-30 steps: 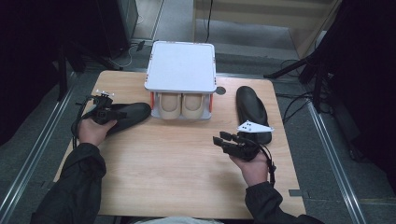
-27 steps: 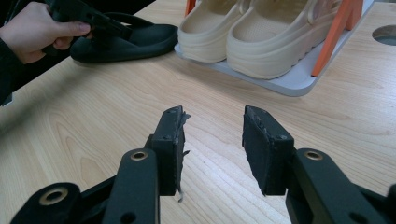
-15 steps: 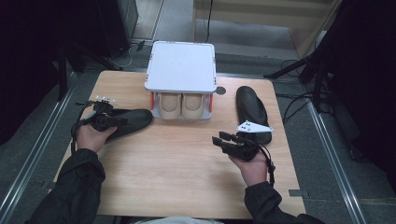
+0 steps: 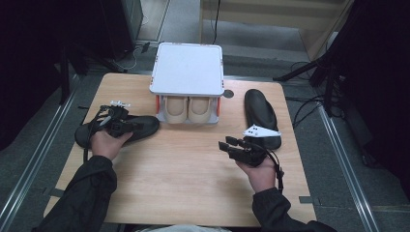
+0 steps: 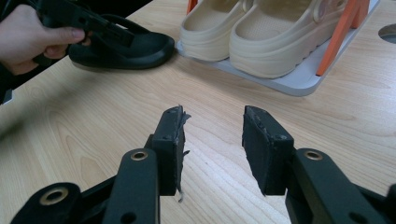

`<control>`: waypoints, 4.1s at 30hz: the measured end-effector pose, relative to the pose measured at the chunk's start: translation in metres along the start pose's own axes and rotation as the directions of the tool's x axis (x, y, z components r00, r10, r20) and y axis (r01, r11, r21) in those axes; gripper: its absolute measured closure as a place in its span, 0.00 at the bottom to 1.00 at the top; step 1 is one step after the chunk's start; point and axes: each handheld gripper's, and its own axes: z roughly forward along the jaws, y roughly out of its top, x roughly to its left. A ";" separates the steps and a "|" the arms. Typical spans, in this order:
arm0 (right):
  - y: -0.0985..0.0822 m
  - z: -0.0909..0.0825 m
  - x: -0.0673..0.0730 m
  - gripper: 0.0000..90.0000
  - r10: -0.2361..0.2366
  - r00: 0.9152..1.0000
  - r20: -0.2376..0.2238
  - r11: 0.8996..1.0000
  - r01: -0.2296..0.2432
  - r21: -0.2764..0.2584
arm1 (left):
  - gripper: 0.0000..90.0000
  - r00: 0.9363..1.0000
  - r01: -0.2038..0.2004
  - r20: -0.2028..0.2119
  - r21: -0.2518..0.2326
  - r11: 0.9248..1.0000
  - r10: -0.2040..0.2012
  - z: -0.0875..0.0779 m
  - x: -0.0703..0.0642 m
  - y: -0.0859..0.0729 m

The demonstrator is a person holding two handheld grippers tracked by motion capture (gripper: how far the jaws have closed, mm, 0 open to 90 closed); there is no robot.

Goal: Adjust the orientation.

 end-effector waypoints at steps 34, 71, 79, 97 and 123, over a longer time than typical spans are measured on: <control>0.014 0.016 0.001 0.67 -0.022 0.999 -0.049 1.000 0.022 0.008 | 1.00 0.999 0.006 -0.053 -0.098 0.995 -0.011 -0.075 -0.006 -0.061; 0.013 0.004 0.001 0.67 -0.018 0.999 -0.049 1.000 0.017 -0.022 | 1.00 0.961 0.158 -0.212 -0.109 0.981 -0.178 -0.072 0.086 -0.073; 0.007 -0.001 0.003 0.67 -0.012 0.999 -0.030 1.000 0.011 -0.024 | 1.00 0.962 0.157 -0.202 -0.134 0.978 -0.182 -0.057 0.101 -0.051; 0.002 -0.006 0.004 0.67 0.003 1.000 -0.009 0.999 -0.003 -0.033 | 1.00 0.962 0.182 -0.183 -0.132 0.974 -0.205 -0.027 0.116 -0.010; 0.002 -0.010 -0.001 0.67 0.012 1.000 0.013 0.999 -0.012 -0.039 | 0.51 0.964 0.156 -0.181 -0.213 0.965 -0.196 -0.032 0.055 0.014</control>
